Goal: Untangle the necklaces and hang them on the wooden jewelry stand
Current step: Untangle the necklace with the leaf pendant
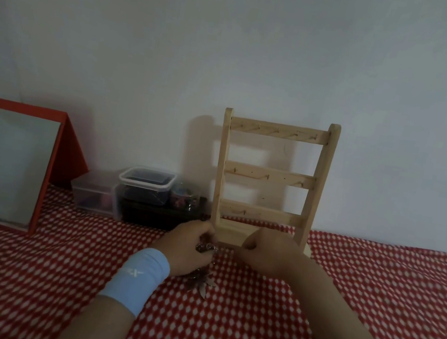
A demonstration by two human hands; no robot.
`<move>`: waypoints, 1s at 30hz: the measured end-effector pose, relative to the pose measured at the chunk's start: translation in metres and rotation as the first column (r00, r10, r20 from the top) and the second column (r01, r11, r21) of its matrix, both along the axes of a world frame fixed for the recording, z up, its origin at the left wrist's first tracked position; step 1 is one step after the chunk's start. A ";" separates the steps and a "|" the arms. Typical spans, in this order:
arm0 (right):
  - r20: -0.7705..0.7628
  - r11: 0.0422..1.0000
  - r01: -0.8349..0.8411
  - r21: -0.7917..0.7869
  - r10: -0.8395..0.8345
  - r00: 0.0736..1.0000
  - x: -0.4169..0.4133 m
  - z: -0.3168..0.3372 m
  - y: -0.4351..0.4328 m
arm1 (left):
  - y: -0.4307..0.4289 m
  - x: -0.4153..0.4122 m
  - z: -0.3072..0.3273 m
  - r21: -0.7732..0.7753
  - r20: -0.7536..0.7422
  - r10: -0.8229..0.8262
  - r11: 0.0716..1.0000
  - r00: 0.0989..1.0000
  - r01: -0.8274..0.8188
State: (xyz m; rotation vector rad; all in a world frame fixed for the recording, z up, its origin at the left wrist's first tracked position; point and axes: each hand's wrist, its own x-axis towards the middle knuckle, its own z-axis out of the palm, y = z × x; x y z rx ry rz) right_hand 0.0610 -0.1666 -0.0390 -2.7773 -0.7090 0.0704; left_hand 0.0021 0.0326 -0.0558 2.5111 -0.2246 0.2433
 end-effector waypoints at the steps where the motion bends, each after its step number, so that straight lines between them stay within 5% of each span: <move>1: 0.006 0.999 0.006 -0.040 -0.006 1.000 0.000 -0.001 0.000 | 0.000 0.002 -0.005 0.023 0.000 -0.002 1.000 1.000 0.002; 7: 0.131 0.980 -0.002 -0.198 0.029 0.991 -0.001 0.000 0.008 | 0.007 0.008 -0.013 0.024 -0.004 0.032 0.999 0.999 -0.032; 16: 0.072 0.973 -0.035 -0.230 0.053 0.996 0.003 0.006 0.009 | 0.002 0.009 -0.012 -0.157 -0.017 0.027 0.987 0.999 -0.030; 22: -0.088 0.969 -0.176 0.176 0.194 0.977 -0.008 -0.002 0.018 | -0.004 0.010 -0.009 -0.328 -0.042 0.002 0.945 0.999 -0.015; 30: -0.214 0.868 -0.115 0.483 0.244 0.946 -0.004 -0.015 0.017 | 0.000 0.010 -0.007 -0.504 0.008 0.130 0.857 0.992 -0.108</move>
